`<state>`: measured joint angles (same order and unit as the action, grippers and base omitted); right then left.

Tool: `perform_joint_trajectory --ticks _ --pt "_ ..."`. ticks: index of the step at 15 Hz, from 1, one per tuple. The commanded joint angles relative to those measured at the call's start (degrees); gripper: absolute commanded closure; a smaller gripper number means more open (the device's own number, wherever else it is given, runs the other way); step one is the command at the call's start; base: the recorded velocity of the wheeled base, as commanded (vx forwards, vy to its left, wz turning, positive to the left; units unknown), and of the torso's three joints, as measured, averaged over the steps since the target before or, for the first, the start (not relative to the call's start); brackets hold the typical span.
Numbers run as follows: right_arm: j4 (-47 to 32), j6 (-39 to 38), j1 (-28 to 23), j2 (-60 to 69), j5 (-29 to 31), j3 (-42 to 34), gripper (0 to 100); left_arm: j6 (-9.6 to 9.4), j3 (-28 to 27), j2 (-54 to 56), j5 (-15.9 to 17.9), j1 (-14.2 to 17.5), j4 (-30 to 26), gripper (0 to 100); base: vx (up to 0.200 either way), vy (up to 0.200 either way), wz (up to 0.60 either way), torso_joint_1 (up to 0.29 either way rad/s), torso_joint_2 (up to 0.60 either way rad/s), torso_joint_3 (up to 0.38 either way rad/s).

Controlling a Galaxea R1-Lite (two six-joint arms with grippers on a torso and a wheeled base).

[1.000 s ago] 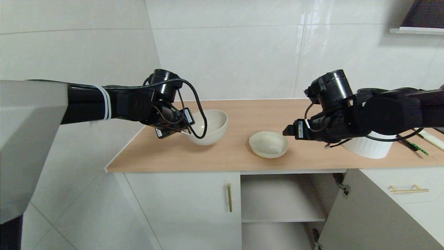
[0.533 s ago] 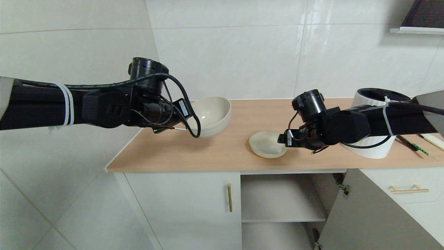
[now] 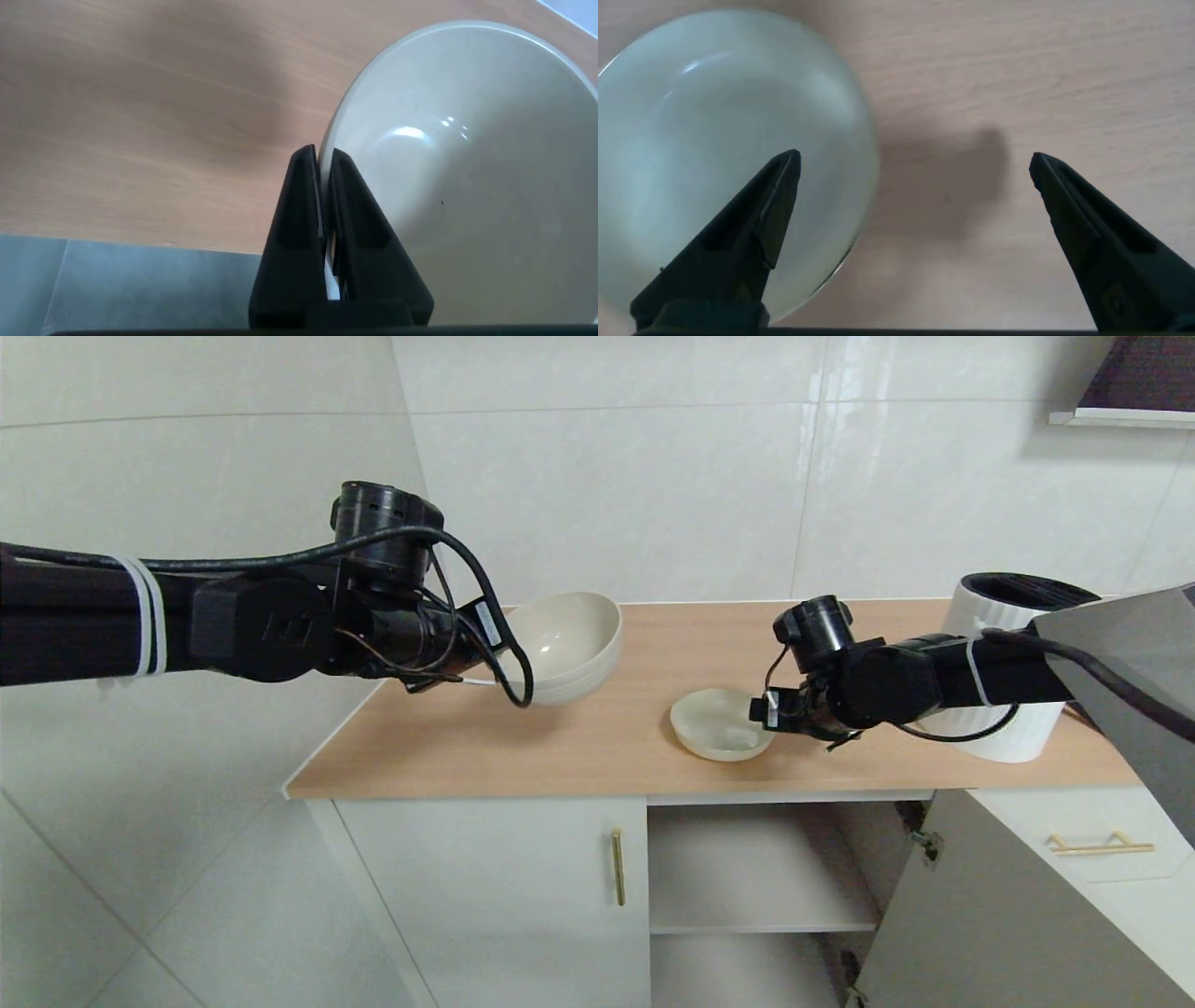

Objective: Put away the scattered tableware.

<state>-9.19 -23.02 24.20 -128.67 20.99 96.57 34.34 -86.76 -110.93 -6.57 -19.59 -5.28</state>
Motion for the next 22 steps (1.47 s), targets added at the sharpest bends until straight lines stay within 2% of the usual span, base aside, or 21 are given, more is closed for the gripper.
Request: perform_joint_trajectory --ticks 1,4,5,15,18,19,20,22 --pt "-0.04 -0.01 -0.12 -0.97 0.10 0.46 0 -0.06 0.01 -0.07 -0.02 -0.01 0.01 100 0.000 0.000 0.00 0.000 0.00 0.000" --pt "-0.04 0.08 -0.56 -1.32 -0.07 0.55 0 -0.33 0.36 -0.07 -0.02 -0.10 0.01 100 0.000 0.000 0.00 0.000 0.00 0.000" --pt "-0.04 0.08 -0.56 -1.41 -0.07 0.55 100 -0.33 0.36 0.02 -0.02 -0.10 0.01 100 0.000 0.000 0.00 0.000 0.00 0.000" --pt "-0.12 -1.68 -0.91 -0.70 -0.51 1.16 100 -0.42 0.45 1.07 0.07 -0.10 0.01 100 0.000 0.000 0.00 0.000 0.00 0.000" --pt "-0.39 -1.59 -1.61 7.73 -2.45 -3.67 100 -0.50 3.70 4.06 2.53 -0.19 0.01 100 0.000 0.000 0.00 0.000 0.00 0.000" --pt "-0.39 -1.42 -1.61 10.02 -3.50 -5.43 100 -1.12 4.93 5.03 3.76 -0.36 0.01 100 0.000 0.000 0.00 0.000 0.00 0.000" --pt "-0.39 -1.33 -1.61 13.01 -4.56 -8.95 100 -2.88 7.04 6.52 5.43 -0.36 0.01 100 0.000 0.000 0.00 0.000 0.00 0.000" --pt "-0.39 -1.15 -1.61 18.37 -4.64 -14.22 100 -5.34 10.12 8.63 6.48 -1.15 0.01 100 0.000 0.000 0.00 0.000 0.00 0.000"
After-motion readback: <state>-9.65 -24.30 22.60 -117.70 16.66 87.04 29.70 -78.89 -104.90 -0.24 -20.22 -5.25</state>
